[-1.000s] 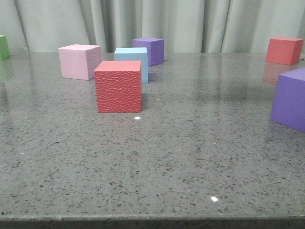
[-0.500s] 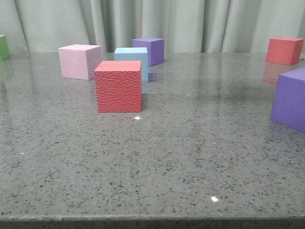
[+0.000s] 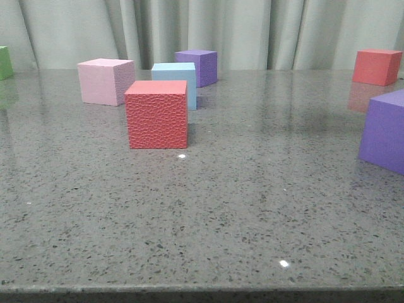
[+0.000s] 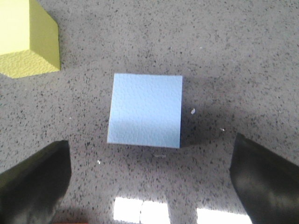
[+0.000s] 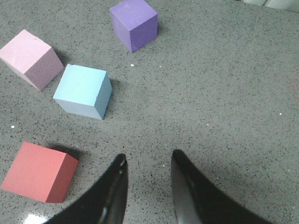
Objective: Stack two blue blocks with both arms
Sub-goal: 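Lower the left gripper over the second light blue cube and grasp it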
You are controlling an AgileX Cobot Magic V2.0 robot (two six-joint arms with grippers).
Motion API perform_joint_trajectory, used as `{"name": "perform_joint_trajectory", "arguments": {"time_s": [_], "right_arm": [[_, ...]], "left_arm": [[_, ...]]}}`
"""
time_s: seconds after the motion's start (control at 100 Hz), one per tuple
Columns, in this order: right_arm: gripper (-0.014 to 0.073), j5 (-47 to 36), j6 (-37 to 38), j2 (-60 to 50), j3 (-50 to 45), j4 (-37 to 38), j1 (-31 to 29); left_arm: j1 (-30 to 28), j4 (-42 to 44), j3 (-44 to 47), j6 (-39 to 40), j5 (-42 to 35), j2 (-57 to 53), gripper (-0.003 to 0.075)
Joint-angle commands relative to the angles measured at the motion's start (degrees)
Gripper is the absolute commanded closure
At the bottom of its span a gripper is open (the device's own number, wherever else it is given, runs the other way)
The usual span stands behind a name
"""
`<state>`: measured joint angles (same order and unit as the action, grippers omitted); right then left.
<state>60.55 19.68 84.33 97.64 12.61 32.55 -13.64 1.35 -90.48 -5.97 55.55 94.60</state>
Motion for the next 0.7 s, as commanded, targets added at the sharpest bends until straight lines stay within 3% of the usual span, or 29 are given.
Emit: {"name": "perform_joint_trajectory", "arguments": {"time_s": [0.0, 0.69], "right_arm": [[0.0346, -3.6, -0.7, -2.4, 1.5, 1.5, -0.2], [0.0346, -3.6, -0.6, -2.4, 1.5, 1.5, -0.2]], "left_arm": [[0.0, -0.2, -3.1, -0.1, -3.1, -0.5, 0.0057], [0.0, 1.0, -5.8, -0.3, -7.0, 10.5, 0.0057]]}}
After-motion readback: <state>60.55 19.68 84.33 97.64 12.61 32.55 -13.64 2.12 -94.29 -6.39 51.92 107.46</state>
